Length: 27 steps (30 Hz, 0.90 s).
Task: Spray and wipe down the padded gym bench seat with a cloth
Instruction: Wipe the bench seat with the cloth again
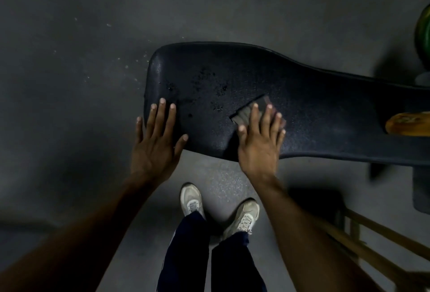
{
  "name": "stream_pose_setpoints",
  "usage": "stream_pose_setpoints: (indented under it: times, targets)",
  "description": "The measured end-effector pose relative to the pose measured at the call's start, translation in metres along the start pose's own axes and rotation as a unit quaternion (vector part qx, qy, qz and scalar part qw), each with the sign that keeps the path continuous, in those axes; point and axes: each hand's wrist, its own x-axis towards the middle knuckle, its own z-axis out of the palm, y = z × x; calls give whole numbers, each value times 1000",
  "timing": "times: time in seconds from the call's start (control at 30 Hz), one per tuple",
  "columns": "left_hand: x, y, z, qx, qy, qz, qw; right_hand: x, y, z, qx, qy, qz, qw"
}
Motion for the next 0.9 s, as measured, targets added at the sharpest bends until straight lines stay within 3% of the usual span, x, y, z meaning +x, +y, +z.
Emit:
stream_pose_setpoints:
  times: [0.17,0.3,0.4,0.5,0.67,0.8,0.9]
  targets:
    - [-7,-6,-3,-5,-8,-13,1000,0,-74,18,-60,-1,-161,985]
    - [-8,-17,-10,-17,-27,-25,999,-42,-57,28,-102,-26,-221,970]
    - [-6,-22,-11,-22,-33,-19,999,-50,-25,16,-128,-44,-204,970]
    - [-6,-21,-11,-33,-37,-18,999,-13,-12,-5,-114,-49,-130,984]
    - [-5,-14,-6,-76,-32,-33,996,75,-69,-23,-30,-17,-52,998]
    - [-5,-13,-5,-70,-25,-36,997,75,-124,-13,-65,-31,-163,984]
    - [-5,-15,-7,-64,-35,-33,997,48,-124,-7,-99,-69,-263,957]
